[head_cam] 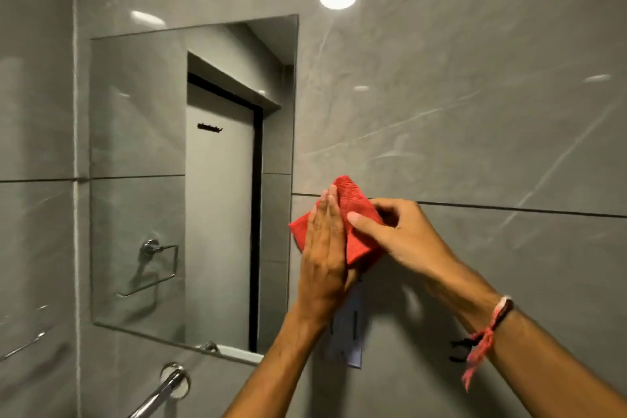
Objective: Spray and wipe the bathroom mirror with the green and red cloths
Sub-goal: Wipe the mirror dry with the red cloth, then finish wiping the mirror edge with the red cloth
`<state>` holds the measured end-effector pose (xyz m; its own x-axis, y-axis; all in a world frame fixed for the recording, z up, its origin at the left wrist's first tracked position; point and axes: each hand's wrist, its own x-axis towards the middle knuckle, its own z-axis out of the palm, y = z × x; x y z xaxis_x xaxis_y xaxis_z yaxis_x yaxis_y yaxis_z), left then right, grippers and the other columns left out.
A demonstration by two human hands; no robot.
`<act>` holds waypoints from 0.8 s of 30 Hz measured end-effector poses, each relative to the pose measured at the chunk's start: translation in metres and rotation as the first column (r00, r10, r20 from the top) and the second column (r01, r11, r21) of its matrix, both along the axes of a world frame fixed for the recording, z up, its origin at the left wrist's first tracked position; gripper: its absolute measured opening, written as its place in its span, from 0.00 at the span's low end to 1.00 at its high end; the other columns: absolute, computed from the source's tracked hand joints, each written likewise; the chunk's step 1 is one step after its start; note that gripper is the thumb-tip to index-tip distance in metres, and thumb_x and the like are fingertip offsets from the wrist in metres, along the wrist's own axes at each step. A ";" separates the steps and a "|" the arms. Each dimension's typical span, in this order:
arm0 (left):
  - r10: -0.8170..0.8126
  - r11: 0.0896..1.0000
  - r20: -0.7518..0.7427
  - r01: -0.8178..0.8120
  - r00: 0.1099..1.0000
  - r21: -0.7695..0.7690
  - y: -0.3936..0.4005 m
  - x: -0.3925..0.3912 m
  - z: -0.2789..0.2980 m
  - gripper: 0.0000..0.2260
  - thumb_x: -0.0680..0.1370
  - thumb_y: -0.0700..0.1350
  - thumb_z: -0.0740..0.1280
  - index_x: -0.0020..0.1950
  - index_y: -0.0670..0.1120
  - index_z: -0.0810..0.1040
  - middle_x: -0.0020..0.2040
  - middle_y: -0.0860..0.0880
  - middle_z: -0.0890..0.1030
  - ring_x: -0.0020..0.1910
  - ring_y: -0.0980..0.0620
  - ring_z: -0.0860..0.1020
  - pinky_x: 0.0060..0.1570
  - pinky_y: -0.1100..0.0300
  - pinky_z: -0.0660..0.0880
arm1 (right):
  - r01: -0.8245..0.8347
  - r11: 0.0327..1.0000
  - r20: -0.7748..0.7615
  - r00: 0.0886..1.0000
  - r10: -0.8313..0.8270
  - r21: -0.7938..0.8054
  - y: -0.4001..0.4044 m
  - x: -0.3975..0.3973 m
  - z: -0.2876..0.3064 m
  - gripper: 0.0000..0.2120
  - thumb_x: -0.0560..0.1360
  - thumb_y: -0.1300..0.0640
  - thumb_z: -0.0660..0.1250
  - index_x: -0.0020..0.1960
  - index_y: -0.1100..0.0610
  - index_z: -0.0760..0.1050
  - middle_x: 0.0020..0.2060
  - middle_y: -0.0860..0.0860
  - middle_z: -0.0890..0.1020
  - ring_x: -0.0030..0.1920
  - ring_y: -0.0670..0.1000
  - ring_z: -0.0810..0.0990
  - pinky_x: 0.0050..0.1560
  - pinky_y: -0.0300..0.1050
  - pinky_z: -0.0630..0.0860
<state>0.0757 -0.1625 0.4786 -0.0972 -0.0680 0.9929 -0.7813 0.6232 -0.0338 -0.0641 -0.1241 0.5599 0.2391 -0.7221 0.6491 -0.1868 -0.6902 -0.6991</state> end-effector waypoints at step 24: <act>0.247 -0.289 -0.885 0.902 0.394 0.321 0.097 -0.122 -0.253 0.22 0.72 0.28 0.70 0.64 0.41 0.77 0.53 0.41 0.85 0.44 0.50 0.84 0.48 0.55 0.84 | -0.336 0.537 0.554 0.771 -0.316 0.774 0.077 -0.194 -0.343 0.23 0.69 0.65 0.66 0.64 0.66 0.77 0.45 0.56 0.89 0.42 0.50 0.89 0.47 0.44 0.86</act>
